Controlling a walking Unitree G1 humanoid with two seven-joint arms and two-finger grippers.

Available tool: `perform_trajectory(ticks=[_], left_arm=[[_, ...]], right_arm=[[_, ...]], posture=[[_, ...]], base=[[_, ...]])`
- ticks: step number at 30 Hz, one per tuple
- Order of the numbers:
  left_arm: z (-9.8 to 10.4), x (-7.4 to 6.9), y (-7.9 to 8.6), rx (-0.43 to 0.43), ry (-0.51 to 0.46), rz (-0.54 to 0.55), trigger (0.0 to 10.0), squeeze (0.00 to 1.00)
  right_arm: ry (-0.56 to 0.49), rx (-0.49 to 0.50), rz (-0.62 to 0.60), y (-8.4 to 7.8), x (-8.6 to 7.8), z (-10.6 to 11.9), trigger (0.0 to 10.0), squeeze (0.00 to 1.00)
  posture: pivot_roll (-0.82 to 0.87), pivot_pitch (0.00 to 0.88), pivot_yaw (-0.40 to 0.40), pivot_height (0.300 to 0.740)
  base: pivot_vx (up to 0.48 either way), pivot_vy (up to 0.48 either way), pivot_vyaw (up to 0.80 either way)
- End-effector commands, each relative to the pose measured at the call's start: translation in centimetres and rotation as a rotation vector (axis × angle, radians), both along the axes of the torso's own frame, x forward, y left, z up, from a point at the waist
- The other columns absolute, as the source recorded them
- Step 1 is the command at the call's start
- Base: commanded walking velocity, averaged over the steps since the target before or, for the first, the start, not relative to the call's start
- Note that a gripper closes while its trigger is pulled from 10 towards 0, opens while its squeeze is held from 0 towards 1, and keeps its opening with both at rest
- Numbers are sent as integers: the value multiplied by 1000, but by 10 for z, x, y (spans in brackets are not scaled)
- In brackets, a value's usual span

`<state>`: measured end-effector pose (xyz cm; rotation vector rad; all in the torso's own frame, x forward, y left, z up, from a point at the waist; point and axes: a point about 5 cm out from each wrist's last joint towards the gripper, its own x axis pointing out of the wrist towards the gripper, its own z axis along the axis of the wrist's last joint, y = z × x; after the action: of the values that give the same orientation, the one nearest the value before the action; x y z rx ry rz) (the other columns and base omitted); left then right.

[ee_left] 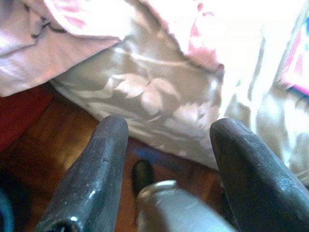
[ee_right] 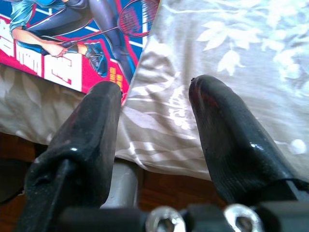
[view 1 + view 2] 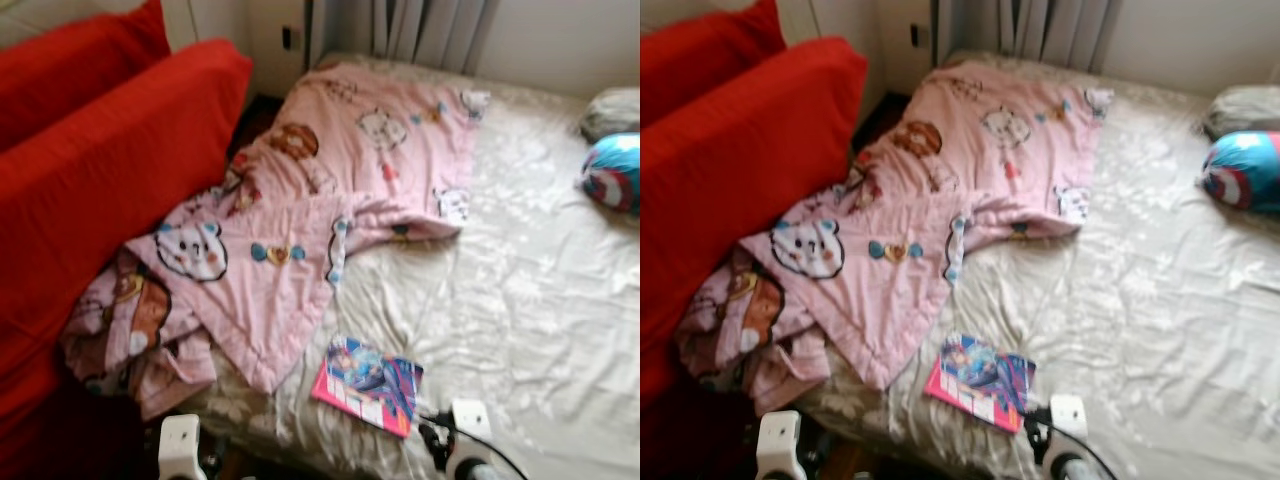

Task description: Clean up the room

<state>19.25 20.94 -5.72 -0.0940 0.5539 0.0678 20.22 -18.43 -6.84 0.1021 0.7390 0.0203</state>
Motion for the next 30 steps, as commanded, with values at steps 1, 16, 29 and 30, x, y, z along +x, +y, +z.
perform_trajectory(ticks=[1, 16, 29, 30], left_arm=[[-5, -10, 4, -6, 27, 27, 10000, 0], [-7, -12, 2, -5, 57, -11, 10000, 0], [7, 7, 4, 14, -32, -25, 10000, 0], [7, 7, 4, 14, -32, -25, 10000, 0]], right_arm=[[12, 13, -9, 0, -4, -2, 10000, 0], [119, -2, -70, -26, -40, -16, 10000, 0], [121, 16, -78, -11, -34, -17, 10000, 0], [121, 16, -78, -11, -34, -17, 10000, 0]], posture=[[68, 208, -81, 740], [55, 209, -55, 740], [52, 211, -41, 740], [52, 211, -41, 740]], base=[[0, 0, 0], [0, 244, 0], [0, 23, 0], [0, 0, 0]])
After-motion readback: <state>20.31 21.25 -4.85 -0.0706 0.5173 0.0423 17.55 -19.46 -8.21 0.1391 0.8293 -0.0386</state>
